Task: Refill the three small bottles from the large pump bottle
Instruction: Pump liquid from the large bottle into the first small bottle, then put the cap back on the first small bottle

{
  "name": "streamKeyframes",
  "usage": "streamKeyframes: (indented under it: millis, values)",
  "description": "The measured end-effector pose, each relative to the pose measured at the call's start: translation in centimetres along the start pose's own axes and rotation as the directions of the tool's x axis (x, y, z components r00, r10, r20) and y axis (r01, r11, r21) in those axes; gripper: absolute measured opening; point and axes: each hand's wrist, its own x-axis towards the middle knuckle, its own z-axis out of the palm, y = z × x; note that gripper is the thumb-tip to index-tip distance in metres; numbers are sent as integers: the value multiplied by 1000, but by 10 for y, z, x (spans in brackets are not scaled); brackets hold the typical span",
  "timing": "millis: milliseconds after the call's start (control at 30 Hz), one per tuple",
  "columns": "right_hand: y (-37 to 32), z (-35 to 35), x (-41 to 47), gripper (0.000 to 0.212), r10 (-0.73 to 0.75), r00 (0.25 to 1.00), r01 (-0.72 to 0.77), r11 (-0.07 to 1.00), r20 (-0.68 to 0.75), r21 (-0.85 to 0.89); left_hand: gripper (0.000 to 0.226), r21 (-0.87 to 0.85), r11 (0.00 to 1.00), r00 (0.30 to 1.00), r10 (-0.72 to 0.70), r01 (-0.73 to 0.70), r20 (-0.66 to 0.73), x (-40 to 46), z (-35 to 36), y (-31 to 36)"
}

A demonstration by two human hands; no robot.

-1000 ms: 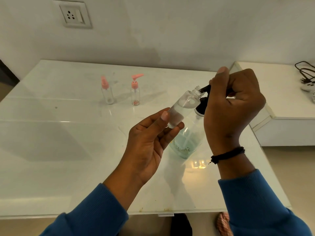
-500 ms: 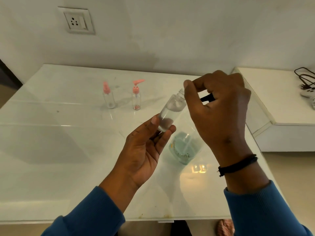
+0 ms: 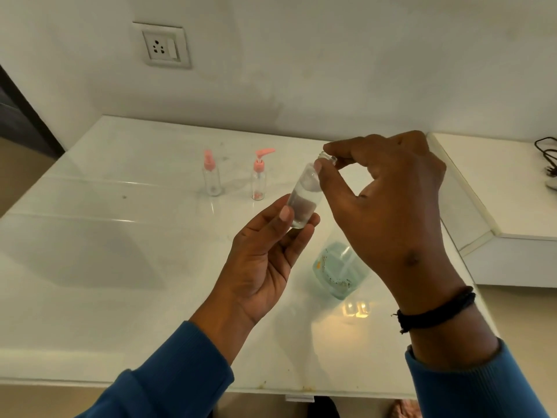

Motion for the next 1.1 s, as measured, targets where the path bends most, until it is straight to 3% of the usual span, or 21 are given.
streamKeyframes:
  millis: [100,233,433,533,633,767,900,1100]
  values:
    - [-5,2,-1,22,-9,1000,10,999,-25,40,48,72,996,998,57,-60,37,2,-2,4]
    - [-13,4,-1,20,-13,996,23,993,-84,116,56,324,918,973,215,-229,80,6,-7,12]
    - [-24,15,-5,18,-88,990,103,983,-108,152,45,719,485,820,534,-498,208,6,-11,27]
    - [-29,25,-11,15,-135,986,149,978,-102,149,45,818,270,762,583,-509,282,6,-17,29]
    - [-31,37,-18,15,-143,986,154,977,-86,145,35,872,155,748,595,-465,293,8,-23,31]
    - [-27,54,-25,16,-134,991,137,974,-32,179,45,869,48,699,617,-492,361,4,-22,34]
    - [-22,69,-31,16,-130,991,122,974,32,189,41,883,-22,712,582,-469,393,5,-30,36]
    - [-8,89,-52,21,86,996,-77,918,-6,388,42,914,0,730,601,-407,325,7,-35,43]
